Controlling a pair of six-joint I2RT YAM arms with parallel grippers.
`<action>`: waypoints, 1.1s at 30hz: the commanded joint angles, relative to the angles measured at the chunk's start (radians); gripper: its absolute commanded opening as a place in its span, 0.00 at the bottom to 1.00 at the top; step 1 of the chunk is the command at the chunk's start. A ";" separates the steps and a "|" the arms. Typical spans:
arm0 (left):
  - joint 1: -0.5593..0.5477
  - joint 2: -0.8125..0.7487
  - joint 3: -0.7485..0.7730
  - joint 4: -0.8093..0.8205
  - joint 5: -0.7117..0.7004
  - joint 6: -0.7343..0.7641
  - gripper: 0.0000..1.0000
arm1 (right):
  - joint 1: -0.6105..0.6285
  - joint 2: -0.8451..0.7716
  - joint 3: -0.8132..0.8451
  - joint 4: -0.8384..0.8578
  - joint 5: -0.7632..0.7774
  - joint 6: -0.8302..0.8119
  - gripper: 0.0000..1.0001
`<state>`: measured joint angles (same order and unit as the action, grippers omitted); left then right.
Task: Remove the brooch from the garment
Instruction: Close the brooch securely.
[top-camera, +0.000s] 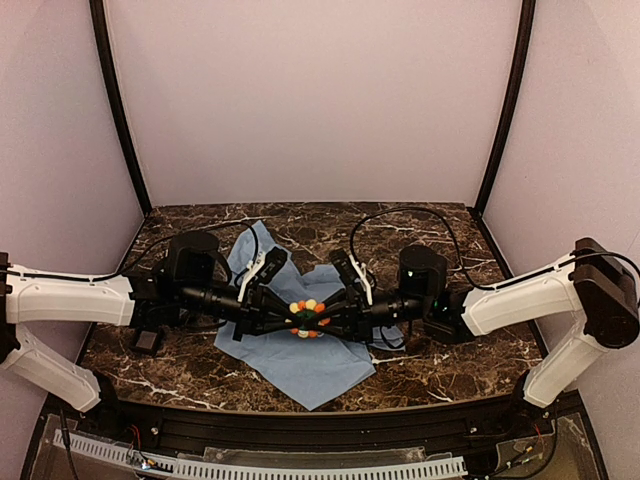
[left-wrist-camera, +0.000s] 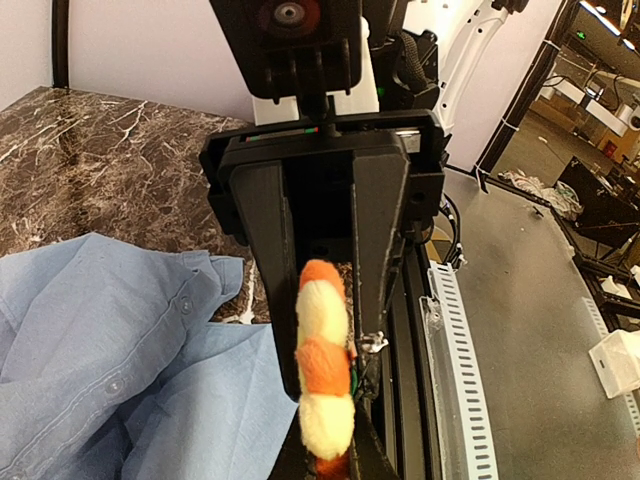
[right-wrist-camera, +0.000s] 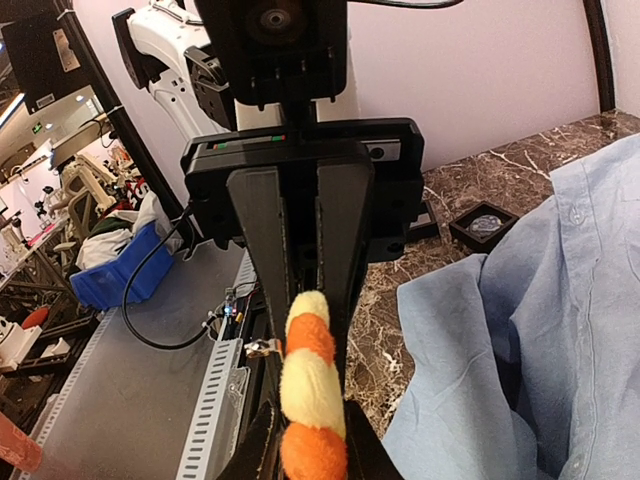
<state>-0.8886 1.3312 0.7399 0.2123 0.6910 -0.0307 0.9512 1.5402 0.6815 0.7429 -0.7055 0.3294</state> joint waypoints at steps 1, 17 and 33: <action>-0.010 -0.035 -0.004 0.005 0.042 -0.001 0.01 | -0.011 -0.017 -0.016 0.024 0.054 0.016 0.19; -0.010 -0.032 -0.004 0.009 0.051 -0.002 0.01 | -0.033 -0.009 -0.021 0.036 0.086 0.063 0.16; -0.010 -0.035 -0.007 0.010 0.043 -0.002 0.01 | -0.046 -0.037 -0.072 0.117 0.077 0.082 0.16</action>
<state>-0.8886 1.3293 0.7399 0.2348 0.6907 -0.0387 0.9390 1.5269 0.6395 0.8272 -0.6891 0.3855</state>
